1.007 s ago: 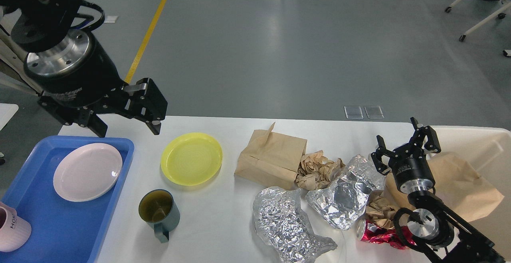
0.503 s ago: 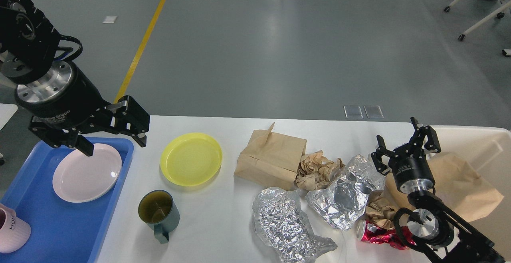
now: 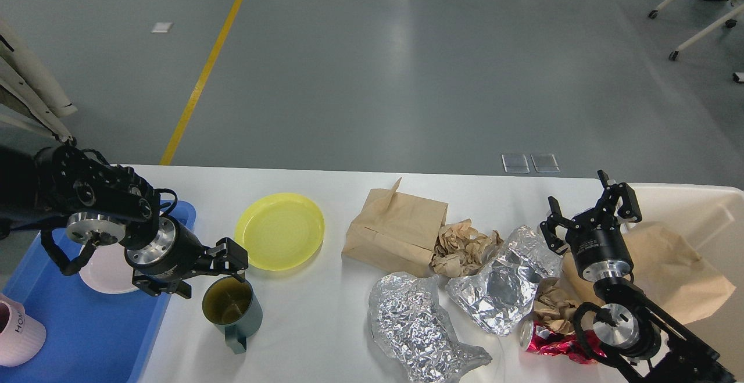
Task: Tidy desktop
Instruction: 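Lower the left gripper and grasp the green mug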
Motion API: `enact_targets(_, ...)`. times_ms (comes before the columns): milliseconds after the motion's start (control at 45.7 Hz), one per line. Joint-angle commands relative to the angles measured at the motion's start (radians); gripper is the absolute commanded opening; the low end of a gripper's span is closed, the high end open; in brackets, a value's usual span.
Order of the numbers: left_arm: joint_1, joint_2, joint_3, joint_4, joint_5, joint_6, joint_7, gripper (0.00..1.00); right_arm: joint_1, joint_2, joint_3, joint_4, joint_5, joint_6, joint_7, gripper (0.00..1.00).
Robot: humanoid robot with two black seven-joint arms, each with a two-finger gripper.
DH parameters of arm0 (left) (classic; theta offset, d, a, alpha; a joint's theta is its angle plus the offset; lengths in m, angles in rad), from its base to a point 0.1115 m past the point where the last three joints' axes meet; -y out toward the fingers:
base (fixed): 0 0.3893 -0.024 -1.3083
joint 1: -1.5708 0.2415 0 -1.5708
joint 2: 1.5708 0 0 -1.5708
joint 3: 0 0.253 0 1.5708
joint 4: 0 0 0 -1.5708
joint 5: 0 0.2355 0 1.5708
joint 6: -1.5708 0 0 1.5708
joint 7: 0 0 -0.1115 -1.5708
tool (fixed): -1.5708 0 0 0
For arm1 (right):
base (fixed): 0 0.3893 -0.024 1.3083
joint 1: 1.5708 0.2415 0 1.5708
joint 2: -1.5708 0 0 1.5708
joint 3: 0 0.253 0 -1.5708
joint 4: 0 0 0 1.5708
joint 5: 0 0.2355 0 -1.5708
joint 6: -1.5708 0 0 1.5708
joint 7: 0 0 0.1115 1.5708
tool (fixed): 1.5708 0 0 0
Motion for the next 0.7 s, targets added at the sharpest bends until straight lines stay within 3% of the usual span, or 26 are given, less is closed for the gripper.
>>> enact_targets(0,0.047,-0.009,-0.008,0.022,0.000,0.013,0.012,0.94,0.000,0.000,0.000,0.000,0.000,0.000,0.000,1.00)
enact_targets(350,0.113,-0.009,-0.001,0.036,0.006,0.071,0.020,0.91,-0.001,0.000,0.000,0.000,0.000,0.000,0.000,1.00)
enact_targets(547,0.234,-0.009,-0.018,0.135,0.029,0.135,0.015,0.89,0.000,0.000,0.000,0.000,0.000,0.000,0.000,1.00)
enact_targets(679,0.286,-0.010,-0.057,0.154,0.052,0.163,0.014,0.75,0.000,0.000,0.000,0.000,0.000,0.000,0.000,1.00)
